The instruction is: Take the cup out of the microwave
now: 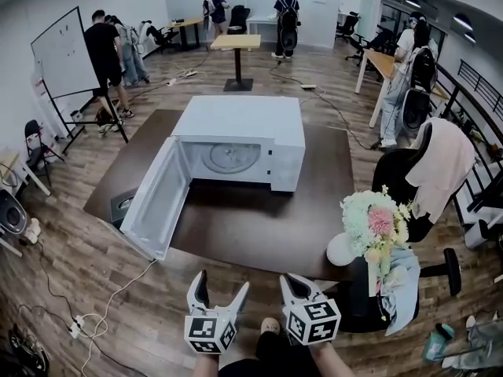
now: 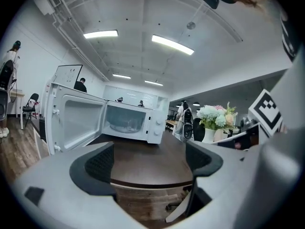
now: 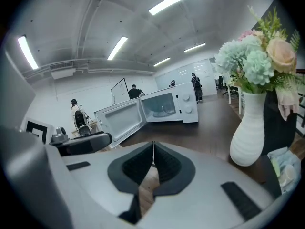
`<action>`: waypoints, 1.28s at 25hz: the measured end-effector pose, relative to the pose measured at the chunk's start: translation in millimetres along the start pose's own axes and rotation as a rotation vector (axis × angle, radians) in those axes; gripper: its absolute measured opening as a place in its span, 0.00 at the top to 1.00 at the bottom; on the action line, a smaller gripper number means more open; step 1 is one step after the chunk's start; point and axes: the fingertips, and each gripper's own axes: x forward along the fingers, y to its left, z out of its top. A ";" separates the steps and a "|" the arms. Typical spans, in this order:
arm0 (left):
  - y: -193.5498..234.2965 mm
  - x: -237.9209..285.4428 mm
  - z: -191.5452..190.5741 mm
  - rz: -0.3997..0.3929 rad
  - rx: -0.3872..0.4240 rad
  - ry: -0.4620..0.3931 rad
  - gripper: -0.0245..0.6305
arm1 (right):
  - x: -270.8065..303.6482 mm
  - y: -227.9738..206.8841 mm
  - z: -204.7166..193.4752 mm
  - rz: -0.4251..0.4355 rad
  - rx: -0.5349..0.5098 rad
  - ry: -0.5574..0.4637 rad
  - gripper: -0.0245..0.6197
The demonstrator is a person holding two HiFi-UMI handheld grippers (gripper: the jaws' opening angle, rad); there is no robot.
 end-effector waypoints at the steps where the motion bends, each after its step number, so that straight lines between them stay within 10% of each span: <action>1: 0.9 6.2 0.9 0.002 0.000 -0.002 0.29 | 4.7 -4.2 2.0 0.001 0.000 0.000 0.97; 32: 14.4 60.6 12.4 0.036 -0.006 -0.002 0.29 | 58.6 -33.5 15.3 0.062 0.050 0.023 0.97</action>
